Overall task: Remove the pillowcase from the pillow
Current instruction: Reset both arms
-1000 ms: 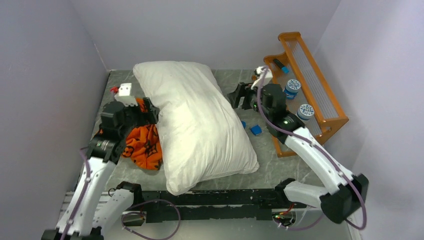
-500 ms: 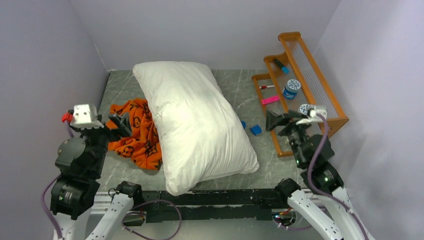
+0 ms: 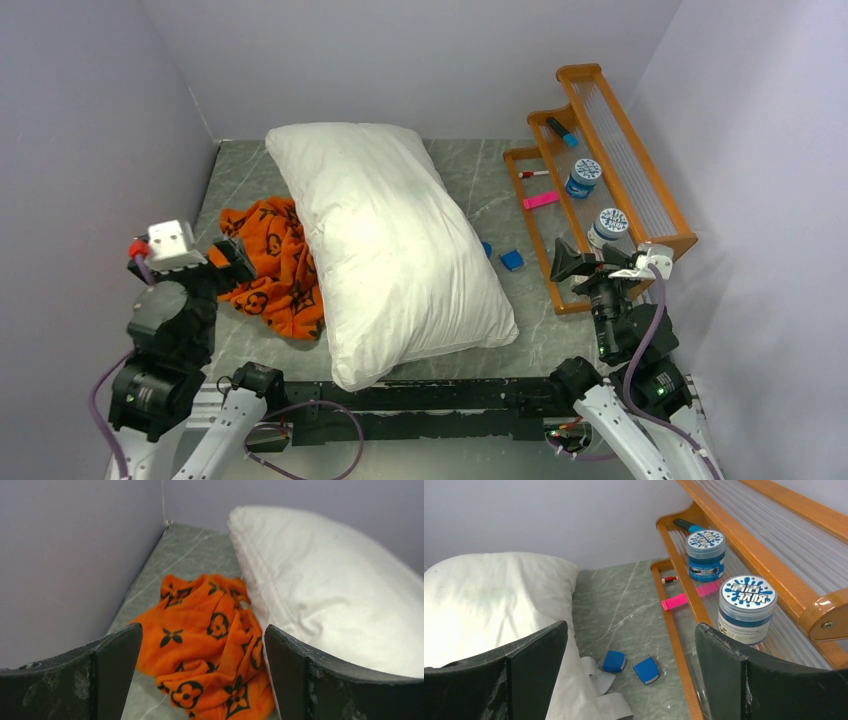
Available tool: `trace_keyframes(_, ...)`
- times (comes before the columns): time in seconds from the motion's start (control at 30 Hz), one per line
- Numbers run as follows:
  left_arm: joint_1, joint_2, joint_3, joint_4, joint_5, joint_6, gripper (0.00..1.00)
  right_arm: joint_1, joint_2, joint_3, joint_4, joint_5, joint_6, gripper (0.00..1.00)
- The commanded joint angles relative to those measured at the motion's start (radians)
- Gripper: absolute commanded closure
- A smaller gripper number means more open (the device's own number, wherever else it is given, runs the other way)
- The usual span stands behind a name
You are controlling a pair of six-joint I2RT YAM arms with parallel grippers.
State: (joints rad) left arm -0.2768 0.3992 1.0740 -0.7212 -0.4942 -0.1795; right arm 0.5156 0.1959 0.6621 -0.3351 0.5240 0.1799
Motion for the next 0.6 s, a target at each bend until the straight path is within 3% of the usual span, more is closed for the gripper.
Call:
trace_keyframes(0.0,-0.004,-0.029,-0.105,0.068,-0.043,-0.005,0.04,-0.001,-0.016,-0.014,0.038,0.014,-0.036,0.00)
trace_keyframes(0.57,-0.004,-0.049,-0.283,0.221,0.010,-0.048,0.04,-0.001,-0.037,-0.025,0.045,-0.005,-0.046,0.00)
